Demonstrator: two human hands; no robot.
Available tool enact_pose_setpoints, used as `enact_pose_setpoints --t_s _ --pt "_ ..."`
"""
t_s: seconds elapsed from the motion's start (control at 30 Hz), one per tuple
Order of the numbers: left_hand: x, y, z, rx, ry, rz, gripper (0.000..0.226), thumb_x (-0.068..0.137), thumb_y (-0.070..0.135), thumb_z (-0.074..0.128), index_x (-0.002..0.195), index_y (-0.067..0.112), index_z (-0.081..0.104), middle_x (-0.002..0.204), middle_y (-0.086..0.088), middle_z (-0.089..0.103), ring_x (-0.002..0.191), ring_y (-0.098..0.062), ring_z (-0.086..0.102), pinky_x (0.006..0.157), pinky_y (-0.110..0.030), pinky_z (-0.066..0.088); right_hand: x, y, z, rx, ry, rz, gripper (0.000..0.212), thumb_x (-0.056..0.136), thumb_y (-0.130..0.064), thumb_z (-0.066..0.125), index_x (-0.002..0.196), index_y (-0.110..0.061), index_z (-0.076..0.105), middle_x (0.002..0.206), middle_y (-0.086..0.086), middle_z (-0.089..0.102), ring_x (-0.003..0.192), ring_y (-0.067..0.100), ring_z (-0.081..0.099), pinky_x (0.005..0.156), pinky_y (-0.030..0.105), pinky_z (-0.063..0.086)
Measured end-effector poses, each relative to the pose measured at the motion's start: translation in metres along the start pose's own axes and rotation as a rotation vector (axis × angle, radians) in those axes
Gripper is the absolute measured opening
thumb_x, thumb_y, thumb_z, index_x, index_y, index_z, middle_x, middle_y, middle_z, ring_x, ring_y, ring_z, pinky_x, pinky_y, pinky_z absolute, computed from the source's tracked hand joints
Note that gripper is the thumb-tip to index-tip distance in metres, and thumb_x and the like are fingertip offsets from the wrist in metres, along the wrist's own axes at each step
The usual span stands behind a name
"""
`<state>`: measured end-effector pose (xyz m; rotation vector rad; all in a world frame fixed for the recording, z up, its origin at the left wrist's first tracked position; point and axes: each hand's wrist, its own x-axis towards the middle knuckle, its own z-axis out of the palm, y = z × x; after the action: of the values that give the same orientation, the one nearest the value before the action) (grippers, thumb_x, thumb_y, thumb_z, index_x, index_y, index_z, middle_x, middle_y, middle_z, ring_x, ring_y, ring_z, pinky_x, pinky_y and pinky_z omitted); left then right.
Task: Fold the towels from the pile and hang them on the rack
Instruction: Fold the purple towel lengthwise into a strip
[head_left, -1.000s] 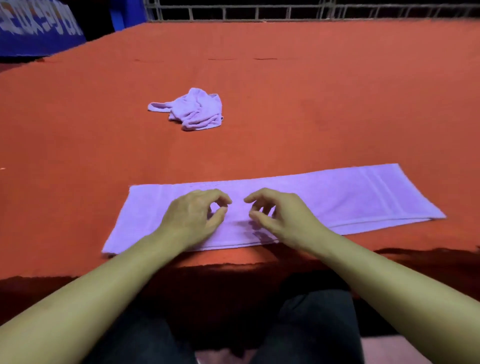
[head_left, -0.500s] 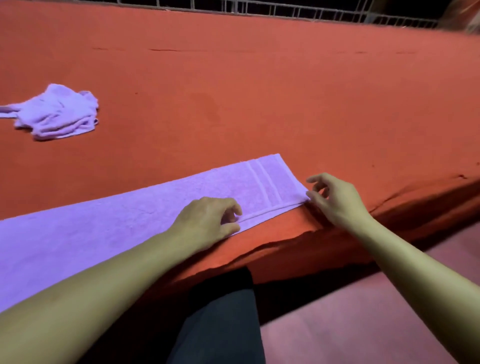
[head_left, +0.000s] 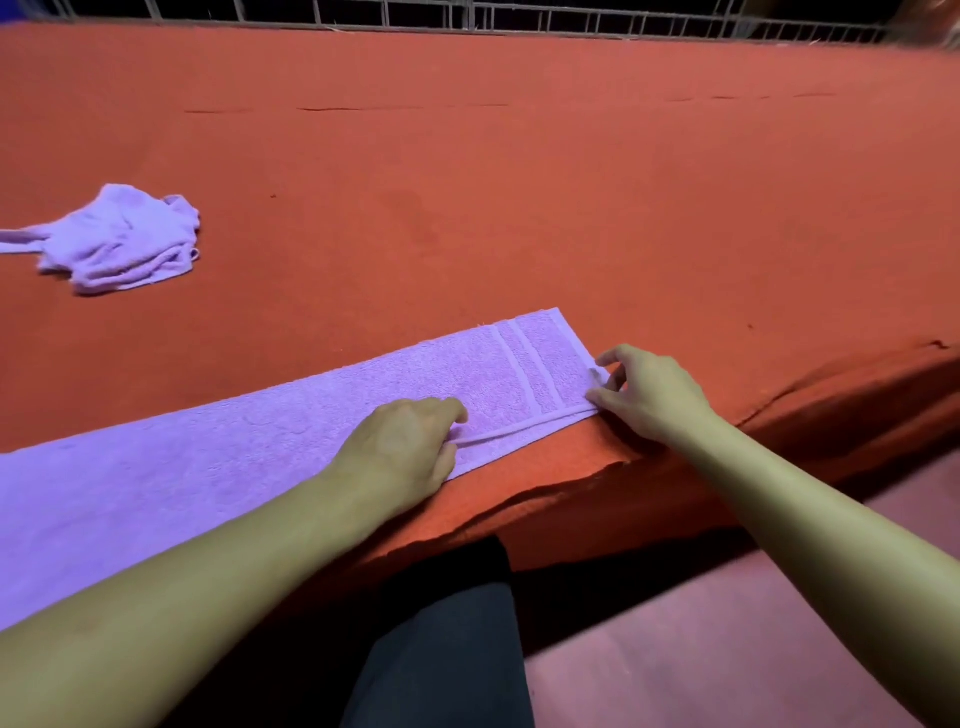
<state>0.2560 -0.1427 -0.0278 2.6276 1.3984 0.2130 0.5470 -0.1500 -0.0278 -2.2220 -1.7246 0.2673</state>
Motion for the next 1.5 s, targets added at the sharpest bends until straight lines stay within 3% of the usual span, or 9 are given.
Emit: enact_pose_setpoints --t_s 0.27,0.43,0.53,0.67,0.83,1.03,1.2,1.33,1.5 --pt "-0.004 0.003 -0.004 -0.102 0.075 0.014 0.032 0.099 0.033 0.051 0.131 0.028 0.052 0.111 0.013 0.064 0.099 -0.017 0.062 0.087 -0.032 0.045 0.011 0.000 -0.013 0.349 -0.001 0.049 0.044 0.081 -0.010 0.073 0.122 -0.017 0.057 0.075 -0.003 0.066 0.064 0.013 0.060 0.061 0.024 0.043" --pt "0.000 0.010 -0.004 -0.193 0.081 0.047 0.029 0.098 0.030 0.056 0.127 0.027 0.056 0.105 0.014 0.066 0.082 -0.006 0.054 0.079 -0.022 0.036 0.021 0.012 -0.018 0.501 0.008 0.121 0.050 0.079 -0.005 0.076 0.125 -0.012 0.057 0.076 -0.002 0.060 0.066 0.018 0.058 0.074 0.043 0.053" --pt "0.002 0.015 0.001 -0.209 0.075 0.080 0.030 0.096 0.030 0.059 0.126 0.026 0.056 0.106 0.014 0.068 0.091 -0.011 0.060 0.077 -0.021 0.033 0.022 0.019 -0.017 0.407 0.026 0.113 0.049 0.079 -0.011 0.079 0.122 -0.016 0.058 0.086 -0.003 0.061 0.068 0.015 0.057 0.069 0.032 0.046" --pt "-0.002 0.015 0.010 -0.241 0.038 0.091 0.030 0.093 0.032 0.064 0.122 0.026 0.059 0.105 0.015 0.069 0.100 -0.010 0.062 0.084 -0.025 0.041 0.018 0.025 -0.010 0.183 -0.006 0.065 0.047 0.078 -0.020 0.080 0.122 -0.017 0.062 0.099 -0.002 0.063 0.082 0.017 0.057 0.072 0.024 0.035" --pt "-0.004 0.008 0.005 -0.416 0.072 -0.008 0.026 0.086 0.037 0.071 0.109 0.036 0.061 0.084 0.024 0.068 0.069 0.006 0.059 0.078 -0.022 0.045 0.015 0.021 -0.010 0.159 0.157 -0.021 0.042 0.078 -0.023 0.078 0.118 -0.023 0.064 0.100 -0.005 0.063 0.080 0.016 0.054 0.074 0.028 0.039" --pt "-0.010 0.004 0.005 -0.417 0.031 -0.049 0.019 0.086 0.027 0.068 0.103 0.034 0.064 0.078 0.022 0.068 0.071 0.013 0.055 0.074 -0.020 0.043 0.006 0.009 0.009 0.077 0.067 -0.137 0.029 0.087 -0.016 0.065 0.115 -0.023 0.064 0.084 -0.012 0.064 0.082 0.017 0.059 0.074 0.030 0.042" --pt "-0.012 -0.004 -0.005 -0.497 -0.036 -0.062 0.019 0.088 0.026 0.066 0.103 0.038 0.061 0.080 0.026 0.070 0.076 0.008 0.061 0.078 -0.020 0.047 0.009 0.007 0.003 0.043 0.070 -0.126 0.031 0.086 -0.020 0.066 0.116 -0.025 0.062 0.078 -0.019 0.062 0.086 0.016 0.062 0.076 0.032 0.047" --pt "-0.017 -0.032 -0.016 -0.543 0.067 -0.124 0.018 0.088 0.026 0.067 0.100 0.039 0.062 0.082 0.021 0.071 0.066 0.001 0.062 0.070 -0.022 0.047 0.015 -0.017 0.007 0.101 0.098 -0.180 0.033 0.085 -0.021 0.065 0.116 -0.029 0.060 0.079 -0.022 0.063 0.078 0.012 0.063 0.074 0.033 0.049" --pt "0.005 -0.058 -0.026 -0.417 0.153 -0.147 0.018 0.088 0.025 0.066 0.094 0.040 0.059 0.085 0.025 0.066 0.063 0.000 0.061 0.072 -0.025 0.047 0.045 -0.047 0.018 0.146 0.102 -0.238 0.029 0.090 -0.016 0.059 0.117 -0.027 0.060 0.086 -0.016 0.066 0.076 0.014 0.063 0.073 0.031 0.046"
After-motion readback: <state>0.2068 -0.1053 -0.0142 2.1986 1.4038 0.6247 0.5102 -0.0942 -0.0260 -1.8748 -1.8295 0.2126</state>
